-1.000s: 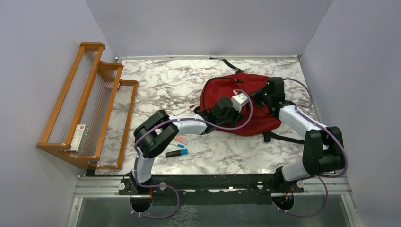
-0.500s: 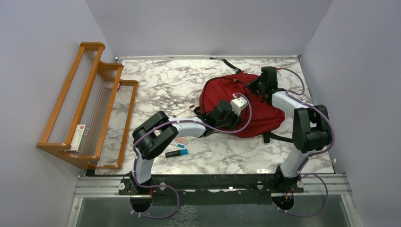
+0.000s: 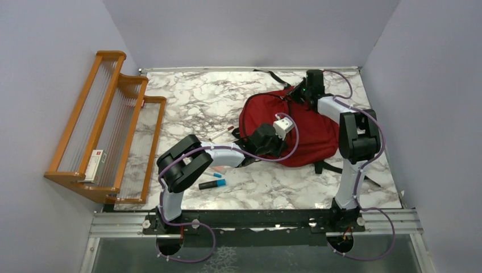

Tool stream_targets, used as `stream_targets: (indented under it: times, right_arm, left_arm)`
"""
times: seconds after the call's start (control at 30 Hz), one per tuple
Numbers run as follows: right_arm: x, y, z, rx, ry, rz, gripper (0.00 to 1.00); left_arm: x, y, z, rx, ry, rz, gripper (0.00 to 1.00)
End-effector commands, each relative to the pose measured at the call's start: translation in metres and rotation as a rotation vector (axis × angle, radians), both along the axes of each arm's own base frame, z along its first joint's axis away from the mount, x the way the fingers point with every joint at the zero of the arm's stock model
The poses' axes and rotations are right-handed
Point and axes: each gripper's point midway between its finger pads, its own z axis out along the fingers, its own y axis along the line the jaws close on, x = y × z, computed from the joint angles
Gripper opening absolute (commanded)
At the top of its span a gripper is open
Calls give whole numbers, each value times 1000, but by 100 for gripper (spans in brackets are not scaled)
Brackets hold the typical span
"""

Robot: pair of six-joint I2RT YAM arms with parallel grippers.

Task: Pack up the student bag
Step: Unzip the student bag at the center of the board.

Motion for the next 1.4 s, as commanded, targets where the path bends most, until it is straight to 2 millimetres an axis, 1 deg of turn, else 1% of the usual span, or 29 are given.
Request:
stream_targets:
  times: [0.0, 0.07, 0.17, 0.2, 0.27, 0.33, 0.37, 0.43, 0.5, 0.57, 0.63, 0.67, 0.77, 0.83, 0.97, 1.1, 1.2, 1.3, 1.37]
  right_arm:
    - [41, 2, 33, -16, -149, 33, 1]
    - [46, 3, 36, -26, -161, 52, 0]
    - [45, 3, 48, -59, -207, 97, 1]
    - [44, 1, 54, -75, -223, 105, 2]
    - [36, -4, 65, -114, -244, 111, 11]
    - [26, -11, 75, -163, -257, 111, 20]
    - [20, -15, 81, -188, -263, 107, 24]
    - [5, -25, 87, -237, -253, 88, 28]
    - [-12, -35, 90, -274, -224, 68, 32]
    - [-28, -45, 94, -317, -201, 49, 33]
    - [-47, -49, 95, -341, -171, 59, 36]
    - [-56, -51, 100, -350, -172, 66, 38]
    - [-79, -52, 100, -366, -156, 97, 47]
    - [-92, -47, 102, -369, -163, 149, 48]
    - [-118, -34, 97, -370, -143, 291, 49]
    - [-142, -26, 89, -343, -106, 370, 49]
    - [-159, -27, 76, -348, -58, 399, 49]
    - [-173, -30, 62, -368, -6, 427, 50]
    - [-181, -29, 56, -373, 18, 459, 53]
  left_arm:
    - [-37, 9, -19, 56, 108, -61, 0]
    - [-35, 11, -18, 55, 106, -46, 0]
    - [-31, 13, -11, 43, 103, -12, 0]
    - [-28, 14, -9, 36, 106, 2, 0]
    - [-23, 16, -2, 18, 114, 24, 1]
    - [-16, 18, 5, 1, 121, 42, 10]
    - [-13, 19, 10, -7, 123, 50, 17]
    - [-4, 22, 21, -23, 120, 68, 30]
    - [5, 26, 35, -40, 110, 86, 38]
    - [14, 31, 50, -53, 101, 102, 44]
    - [24, 39, 63, -61, 103, 123, 49]
    - [28, 44, 68, -66, 103, 134, 50]
    - [43, 66, 78, -79, 125, 188, 55]
    - [52, 87, 81, -81, 152, 233, 55]
    - [67, 140, 80, -61, 174, 359, 57]
    - [73, 192, 75, -28, 182, 478, 62]
    - [71, 225, 70, 4, 214, 545, 64]
    - [71, 249, 71, 21, 214, 597, 66]
    - [72, 259, 73, 36, 207, 605, 69]
